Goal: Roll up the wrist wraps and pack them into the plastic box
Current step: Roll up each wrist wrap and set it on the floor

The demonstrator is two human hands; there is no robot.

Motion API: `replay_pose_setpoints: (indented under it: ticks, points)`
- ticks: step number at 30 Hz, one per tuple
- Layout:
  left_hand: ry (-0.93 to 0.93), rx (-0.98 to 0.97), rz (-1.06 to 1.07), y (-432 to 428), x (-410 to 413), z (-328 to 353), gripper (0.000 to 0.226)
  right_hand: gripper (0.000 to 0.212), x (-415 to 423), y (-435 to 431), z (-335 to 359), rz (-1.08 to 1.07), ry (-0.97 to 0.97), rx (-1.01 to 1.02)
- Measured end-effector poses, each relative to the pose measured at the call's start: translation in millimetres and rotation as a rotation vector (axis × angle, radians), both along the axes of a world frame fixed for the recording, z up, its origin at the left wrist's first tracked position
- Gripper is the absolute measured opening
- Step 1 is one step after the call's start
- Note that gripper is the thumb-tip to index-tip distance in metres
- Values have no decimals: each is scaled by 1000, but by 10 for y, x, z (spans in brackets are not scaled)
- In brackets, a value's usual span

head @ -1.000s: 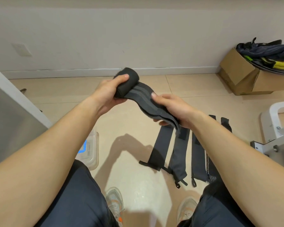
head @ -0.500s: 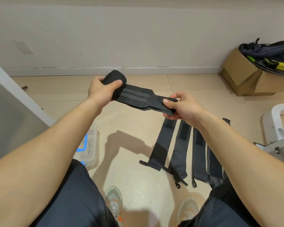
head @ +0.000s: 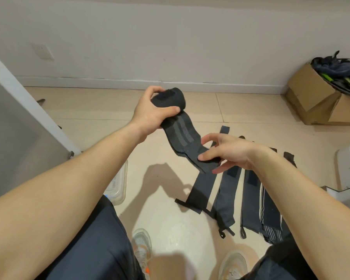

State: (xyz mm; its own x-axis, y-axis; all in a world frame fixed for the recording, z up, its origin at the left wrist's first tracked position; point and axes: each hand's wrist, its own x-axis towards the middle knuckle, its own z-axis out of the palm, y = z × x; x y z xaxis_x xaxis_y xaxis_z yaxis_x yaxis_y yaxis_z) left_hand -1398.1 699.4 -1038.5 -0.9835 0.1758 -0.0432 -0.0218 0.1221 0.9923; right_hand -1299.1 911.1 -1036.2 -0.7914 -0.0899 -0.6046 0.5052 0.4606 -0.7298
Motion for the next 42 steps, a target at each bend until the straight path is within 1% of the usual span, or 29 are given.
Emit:
replay_pose_setpoints:
  ticks: [1, 3, 5, 6, 8, 10, 12, 14, 16, 18, 20, 22, 24, 26, 27, 29, 31, 35, 39, 40, 42]
  points:
    - [-3, 26, -40, 39, 21, 27, 52, 37, -15, 2, -5, 41, -2, 62]
    - [-27, 81, -118, 83, 54, 74, 51, 54, -39, 13, -28, 37, 23, 113]
    - [-44, 98, -188, 100, 75, 94, 51, 75, -71, 16, -43, -73, 154, 10]
    - [-41, 92, -220, 114, 93, 99, 51, 79, -104, 19, -60, -123, 245, -77]
    - [-7, 56, -279, 146, 135, 105, 54, 74, -152, -24, -53, -192, 360, -249]
    - [56, -13, -321, 168, 164, 105, 58, 70, -171, -103, -17, -242, 386, -347]
    - [123, -106, -351, 184, 178, 105, 63, 67, -180, -171, -4, -263, 391, -381]
    - [176, -185, -363, 216, 211, 90, 66, 57, -183, -212, 5, -295, 403, -418]
    - [210, -211, -350, 255, 238, 59, 68, 40, -195, -233, 15, -335, 417, -473]
    - [205, -184, -329, 279, 254, 29, 71, 32, -204, -226, 16, -376, 429, -497]
    - [142, -144, -314, 291, 263, 2, 73, 32, -205, -222, 16, -417, 437, -521]
    - [15, -77, -298, 305, 279, -8, 67, 36, -204, -224, -4, -455, 446, -537]
    - [-142, 15, -298, 320, 316, 39, 56, 38, -204, -225, -23, -478, 454, -525]
    - [-305, 105, -329, 332, 345, 116, 39, 37, -198, -222, -41, -468, 453, -496]
    - [-385, 129, -328, 334, 351, 148, 37, 36, -195, -219, -50, -457, 448, -482]
    - [-482, 138, -300, 322, 343, 168, 46, 35, -193, -213, -69, -431, 435, -462]
    - [-490, 123, -268, 317, 320, 146, 48, 32, -189, -211, -74, -417, 427, -462]
    - [-437, 188, -226, 301, 283, 144, 26, 37, -188, -196, -63, -435, 411, -573]
    - [-416, 263, -193, 280, 273, 157, 33, 43, -181, -176, -42, -451, 389, -670]
    - [-409, 277, -187, 274, 267, 159, 33, 42, -172, -179, -22, -455, 383, -670]
    - [-396, 312, -164, 267, 251, 171, 37, 35, -148, -181, 25, -469, 399, -585]
